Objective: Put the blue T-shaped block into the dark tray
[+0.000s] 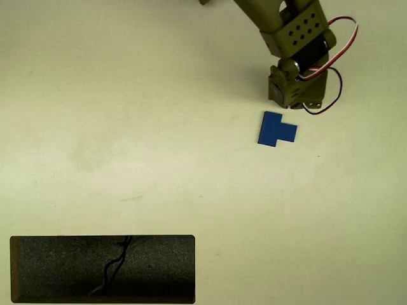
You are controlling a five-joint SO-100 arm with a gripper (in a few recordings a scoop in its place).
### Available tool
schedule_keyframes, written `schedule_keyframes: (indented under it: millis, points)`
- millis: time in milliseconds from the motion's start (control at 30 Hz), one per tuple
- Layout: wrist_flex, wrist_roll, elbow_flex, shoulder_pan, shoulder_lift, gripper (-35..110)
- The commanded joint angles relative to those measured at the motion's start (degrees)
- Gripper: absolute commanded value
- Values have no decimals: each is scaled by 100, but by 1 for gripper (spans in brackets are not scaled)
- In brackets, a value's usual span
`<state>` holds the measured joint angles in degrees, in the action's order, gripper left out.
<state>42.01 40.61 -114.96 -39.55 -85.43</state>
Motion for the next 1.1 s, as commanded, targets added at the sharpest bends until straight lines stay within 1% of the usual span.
schedule_keyframes:
  millis: [0,233,500,600,733,867,967,1067]
  points:
    - [149,167,272,18,9,0]
    - [167,580,835,492,448,0]
    - [272,1195,2057,1336,1362,0]
    - [325,1345,2364,1503,1573,0]
    - [387,1433,2338,1397,1424,0]
    - [721,1178,2584,940,984,0]
    - [703,1072,2716,580,1055,0]
    - [457,1028,2786,439,1371,0]
